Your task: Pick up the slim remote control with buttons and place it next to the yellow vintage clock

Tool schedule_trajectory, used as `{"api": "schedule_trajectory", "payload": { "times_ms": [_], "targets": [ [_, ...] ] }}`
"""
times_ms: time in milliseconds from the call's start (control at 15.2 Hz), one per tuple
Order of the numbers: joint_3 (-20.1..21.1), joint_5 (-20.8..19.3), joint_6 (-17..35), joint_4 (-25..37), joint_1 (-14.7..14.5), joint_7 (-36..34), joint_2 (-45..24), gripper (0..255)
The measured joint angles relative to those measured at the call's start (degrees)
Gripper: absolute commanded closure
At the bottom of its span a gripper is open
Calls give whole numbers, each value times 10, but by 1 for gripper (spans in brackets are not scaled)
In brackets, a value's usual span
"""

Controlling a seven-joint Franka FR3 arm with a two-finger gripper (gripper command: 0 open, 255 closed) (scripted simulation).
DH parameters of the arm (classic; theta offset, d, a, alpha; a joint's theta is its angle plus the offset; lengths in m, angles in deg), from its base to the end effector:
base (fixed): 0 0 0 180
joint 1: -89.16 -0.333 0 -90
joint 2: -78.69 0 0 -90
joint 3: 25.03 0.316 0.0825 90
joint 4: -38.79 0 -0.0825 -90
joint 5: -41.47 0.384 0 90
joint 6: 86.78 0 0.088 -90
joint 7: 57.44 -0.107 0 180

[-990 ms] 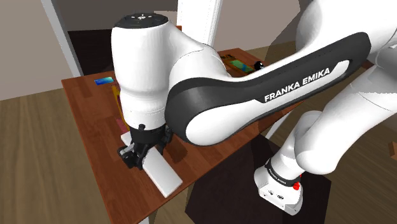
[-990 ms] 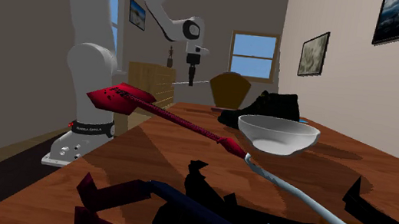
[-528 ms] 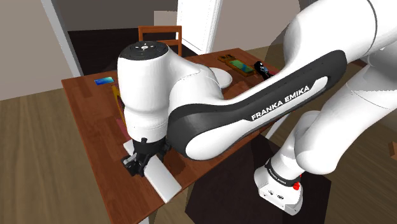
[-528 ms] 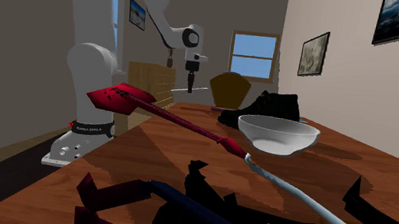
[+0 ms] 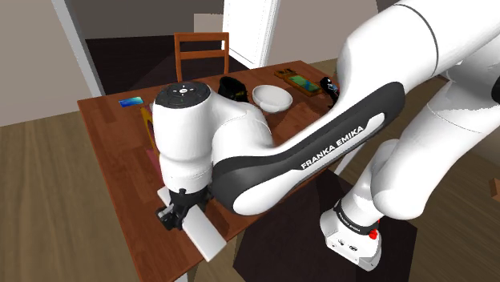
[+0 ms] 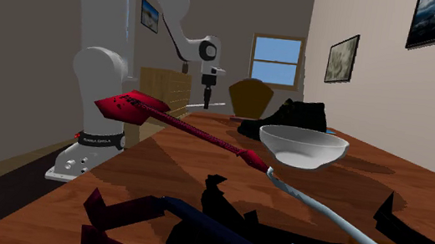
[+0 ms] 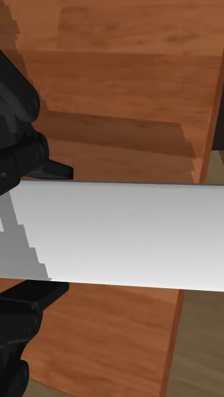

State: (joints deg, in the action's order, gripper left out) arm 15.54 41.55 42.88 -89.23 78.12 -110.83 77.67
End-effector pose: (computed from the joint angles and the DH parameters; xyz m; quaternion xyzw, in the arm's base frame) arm 0.3278 0.4131 0.3659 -0.9998 0.0161 0.0004 0.0098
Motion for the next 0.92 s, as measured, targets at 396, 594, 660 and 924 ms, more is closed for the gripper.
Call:
{"api": "schedule_trajectory", "payload": {
  "times_ms": [396, 594, 660, 924],
  "targets": [
    [-2, -25, 37, -16, -2, -16, -28, 255],
    [-2, -26, 39, -16, -2, -17, -29, 255],
    [-2, -26, 39, -16, -2, -17, -29, 255],
    [-2, -26, 39, -16, -2, -18, -29, 0]
  ]
}}
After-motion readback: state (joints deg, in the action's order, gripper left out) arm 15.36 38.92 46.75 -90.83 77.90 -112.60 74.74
